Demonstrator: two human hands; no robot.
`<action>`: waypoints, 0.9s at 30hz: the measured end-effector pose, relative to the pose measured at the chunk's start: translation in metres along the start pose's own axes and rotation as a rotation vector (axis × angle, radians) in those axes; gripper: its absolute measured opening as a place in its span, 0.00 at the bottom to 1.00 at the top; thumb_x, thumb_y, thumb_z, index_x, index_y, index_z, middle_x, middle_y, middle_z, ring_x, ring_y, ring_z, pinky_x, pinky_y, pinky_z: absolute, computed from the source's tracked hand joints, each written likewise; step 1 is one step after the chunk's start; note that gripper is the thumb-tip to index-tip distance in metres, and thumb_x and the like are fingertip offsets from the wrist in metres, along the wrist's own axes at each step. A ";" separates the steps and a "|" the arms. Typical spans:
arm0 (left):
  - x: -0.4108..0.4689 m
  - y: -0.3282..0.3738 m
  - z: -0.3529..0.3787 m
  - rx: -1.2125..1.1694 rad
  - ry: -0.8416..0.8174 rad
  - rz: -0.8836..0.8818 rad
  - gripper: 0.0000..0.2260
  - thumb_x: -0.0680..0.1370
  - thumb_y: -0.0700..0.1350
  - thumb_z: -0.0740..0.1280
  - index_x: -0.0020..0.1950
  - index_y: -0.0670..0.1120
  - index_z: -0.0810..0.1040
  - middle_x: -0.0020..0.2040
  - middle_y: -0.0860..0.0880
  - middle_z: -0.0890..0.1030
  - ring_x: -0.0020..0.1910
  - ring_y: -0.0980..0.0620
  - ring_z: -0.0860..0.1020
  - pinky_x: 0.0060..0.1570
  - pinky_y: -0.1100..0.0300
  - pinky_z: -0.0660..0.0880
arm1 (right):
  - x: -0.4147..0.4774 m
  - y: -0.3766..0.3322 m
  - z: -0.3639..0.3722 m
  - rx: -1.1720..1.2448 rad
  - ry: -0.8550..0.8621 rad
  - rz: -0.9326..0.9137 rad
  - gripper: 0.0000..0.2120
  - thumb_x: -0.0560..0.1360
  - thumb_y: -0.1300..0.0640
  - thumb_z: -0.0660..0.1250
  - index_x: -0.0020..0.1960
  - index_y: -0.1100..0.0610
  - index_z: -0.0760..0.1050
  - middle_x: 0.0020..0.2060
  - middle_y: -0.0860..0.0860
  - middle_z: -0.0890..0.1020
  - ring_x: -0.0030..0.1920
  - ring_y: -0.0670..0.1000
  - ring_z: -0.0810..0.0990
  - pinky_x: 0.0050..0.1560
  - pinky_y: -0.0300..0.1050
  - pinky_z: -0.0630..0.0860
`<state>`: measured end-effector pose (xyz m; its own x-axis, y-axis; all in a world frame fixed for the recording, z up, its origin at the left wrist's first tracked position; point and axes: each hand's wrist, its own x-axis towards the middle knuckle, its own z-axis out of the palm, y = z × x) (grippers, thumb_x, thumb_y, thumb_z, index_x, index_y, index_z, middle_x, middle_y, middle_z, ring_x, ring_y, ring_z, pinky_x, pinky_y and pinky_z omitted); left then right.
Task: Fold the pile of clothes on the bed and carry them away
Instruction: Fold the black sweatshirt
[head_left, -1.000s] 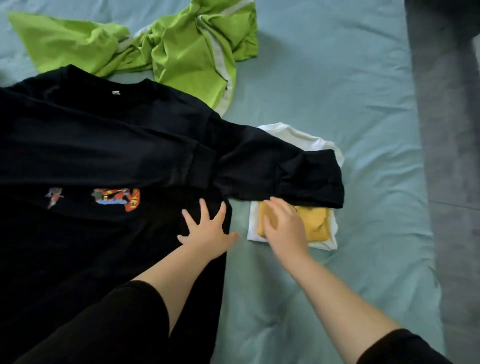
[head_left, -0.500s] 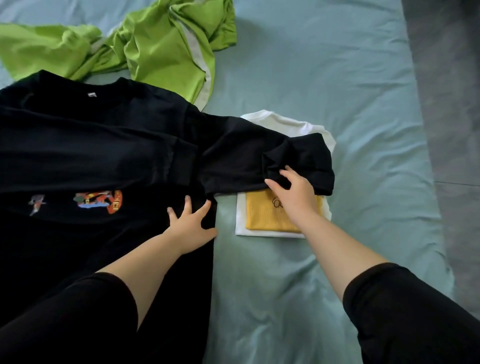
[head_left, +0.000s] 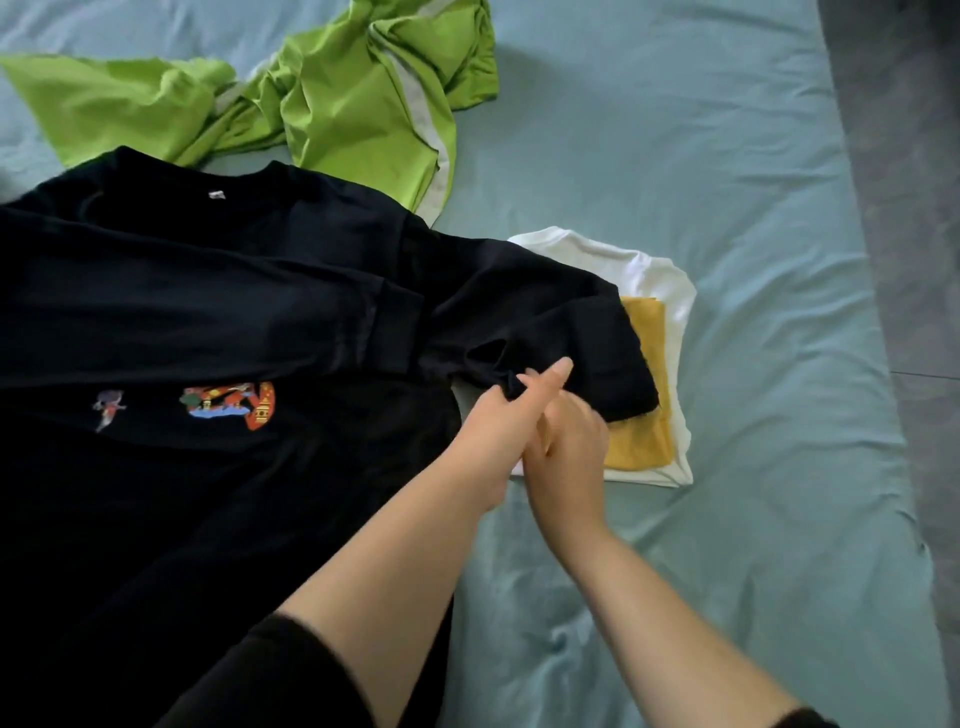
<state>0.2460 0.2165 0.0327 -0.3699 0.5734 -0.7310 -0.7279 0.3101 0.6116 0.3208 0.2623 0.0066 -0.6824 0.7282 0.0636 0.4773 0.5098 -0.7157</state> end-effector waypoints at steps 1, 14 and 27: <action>0.006 0.000 0.000 -0.160 0.059 -0.027 0.24 0.73 0.55 0.73 0.60 0.39 0.77 0.52 0.47 0.83 0.56 0.49 0.81 0.58 0.55 0.77 | -0.009 -0.008 0.002 0.114 -0.027 0.003 0.11 0.79 0.60 0.63 0.57 0.49 0.78 0.51 0.39 0.81 0.54 0.38 0.76 0.54 0.40 0.72; -0.016 0.060 -0.171 -0.334 0.290 0.164 0.19 0.74 0.54 0.72 0.63 0.50 0.78 0.55 0.49 0.84 0.54 0.48 0.83 0.54 0.49 0.78 | 0.002 -0.056 0.066 1.513 -0.262 1.132 0.26 0.68 0.42 0.71 0.61 0.53 0.75 0.57 0.52 0.83 0.60 0.52 0.80 0.56 0.49 0.76; -0.017 0.081 -0.398 -0.140 0.663 0.032 0.08 0.74 0.47 0.73 0.52 0.51 0.81 0.50 0.50 0.85 0.51 0.51 0.82 0.40 0.57 0.78 | 0.034 -0.072 0.142 1.585 0.059 1.151 0.22 0.72 0.47 0.73 0.62 0.55 0.76 0.58 0.53 0.82 0.60 0.53 0.79 0.57 0.50 0.76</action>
<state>-0.0365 -0.0699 -0.0264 -0.6356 -0.0197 -0.7717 -0.7623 0.1738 0.6234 0.1844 0.1852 -0.0385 -0.4287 0.3878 -0.8160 -0.2605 -0.9179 -0.2994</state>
